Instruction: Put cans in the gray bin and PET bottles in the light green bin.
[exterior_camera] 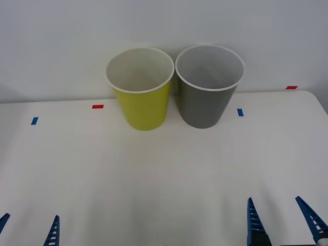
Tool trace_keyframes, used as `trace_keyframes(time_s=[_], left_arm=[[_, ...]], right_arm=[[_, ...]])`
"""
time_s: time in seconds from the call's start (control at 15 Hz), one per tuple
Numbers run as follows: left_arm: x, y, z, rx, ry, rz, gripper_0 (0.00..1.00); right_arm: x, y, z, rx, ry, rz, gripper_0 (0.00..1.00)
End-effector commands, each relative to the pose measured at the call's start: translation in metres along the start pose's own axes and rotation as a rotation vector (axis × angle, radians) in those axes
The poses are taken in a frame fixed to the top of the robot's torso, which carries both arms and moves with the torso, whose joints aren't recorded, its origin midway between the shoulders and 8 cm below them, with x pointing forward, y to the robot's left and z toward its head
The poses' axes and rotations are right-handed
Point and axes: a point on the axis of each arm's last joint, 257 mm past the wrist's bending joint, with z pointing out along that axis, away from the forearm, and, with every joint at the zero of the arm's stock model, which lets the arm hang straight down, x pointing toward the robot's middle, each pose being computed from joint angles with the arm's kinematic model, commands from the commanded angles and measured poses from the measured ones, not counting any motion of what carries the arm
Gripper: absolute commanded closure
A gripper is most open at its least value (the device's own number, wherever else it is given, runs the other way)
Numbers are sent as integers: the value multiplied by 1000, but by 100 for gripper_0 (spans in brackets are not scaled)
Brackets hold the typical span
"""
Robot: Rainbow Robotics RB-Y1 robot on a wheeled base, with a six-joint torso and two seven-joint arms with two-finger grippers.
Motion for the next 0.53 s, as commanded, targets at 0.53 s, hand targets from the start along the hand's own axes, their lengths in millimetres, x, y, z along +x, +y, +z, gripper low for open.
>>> trace_keyframes(time_s=[0.53], left_arm=[[0,0,0,0,0,0,0]], right_arm=[[0,0,0,0,0,0,0]])
